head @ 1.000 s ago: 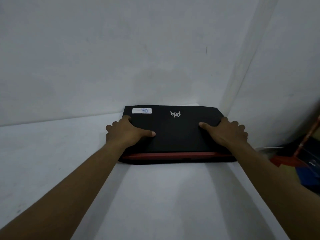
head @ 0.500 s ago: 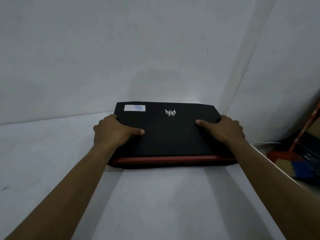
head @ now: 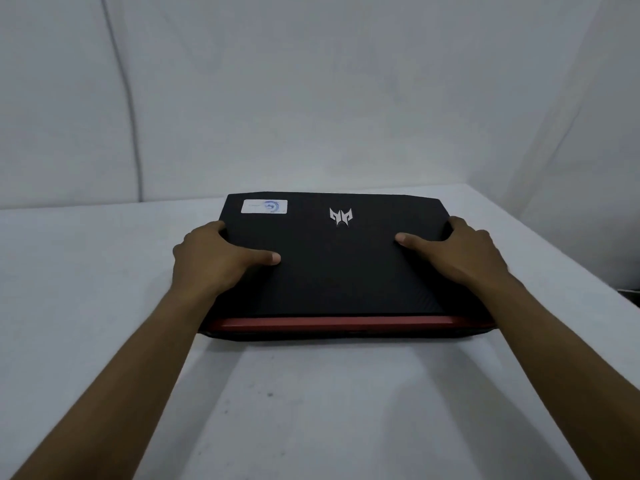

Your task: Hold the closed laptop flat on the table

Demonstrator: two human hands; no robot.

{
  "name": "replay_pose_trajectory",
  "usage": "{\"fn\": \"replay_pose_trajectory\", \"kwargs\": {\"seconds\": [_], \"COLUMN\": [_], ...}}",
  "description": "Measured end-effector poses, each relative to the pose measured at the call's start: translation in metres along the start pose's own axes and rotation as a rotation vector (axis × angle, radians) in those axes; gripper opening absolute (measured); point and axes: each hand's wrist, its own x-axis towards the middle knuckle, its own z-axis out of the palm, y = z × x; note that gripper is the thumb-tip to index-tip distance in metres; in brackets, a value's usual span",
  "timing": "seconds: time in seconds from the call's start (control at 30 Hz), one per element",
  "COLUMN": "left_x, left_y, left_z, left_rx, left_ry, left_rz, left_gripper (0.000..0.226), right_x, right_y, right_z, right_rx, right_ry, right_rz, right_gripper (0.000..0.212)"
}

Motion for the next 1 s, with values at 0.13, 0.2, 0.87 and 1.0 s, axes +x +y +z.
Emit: {"fn": "replay_pose_trajectory", "kwargs": {"seconds": [0.13,0.2,0.87,1.0], "left_x": [-0.019,-0.026,-0.056,-0.068], "left_y": [-0.027,-0.043,-0.114,-0.115], "left_z": [-0.04,-0.057,-0.114,-0.11], "left_rx": [-0.004,0.0,0.096,0.212], "left_ry": [0.039,0.057,0.093,0.119], "left_rz": [-0.037,-0.069,-0.211,-0.172], "left_gripper": [0.065,0.062,0.067,0.08], "right_x": [-0.029,-0.043,-0.092,-0.089], "right_y": [-0.022,-0.032,-0.067,-0.071], "right_z": [0.022,0.033,0.095,0.094], "right_rx": [-0.006,-0.018,-0.353,-0.484], "right_ry": [-0.052,-0.079,-0.092,-0.058], "right_rz": [-0.063,-0.098,-0.272,-0.357], "right_gripper": [0.119,0.115,0.104,0.097]}}
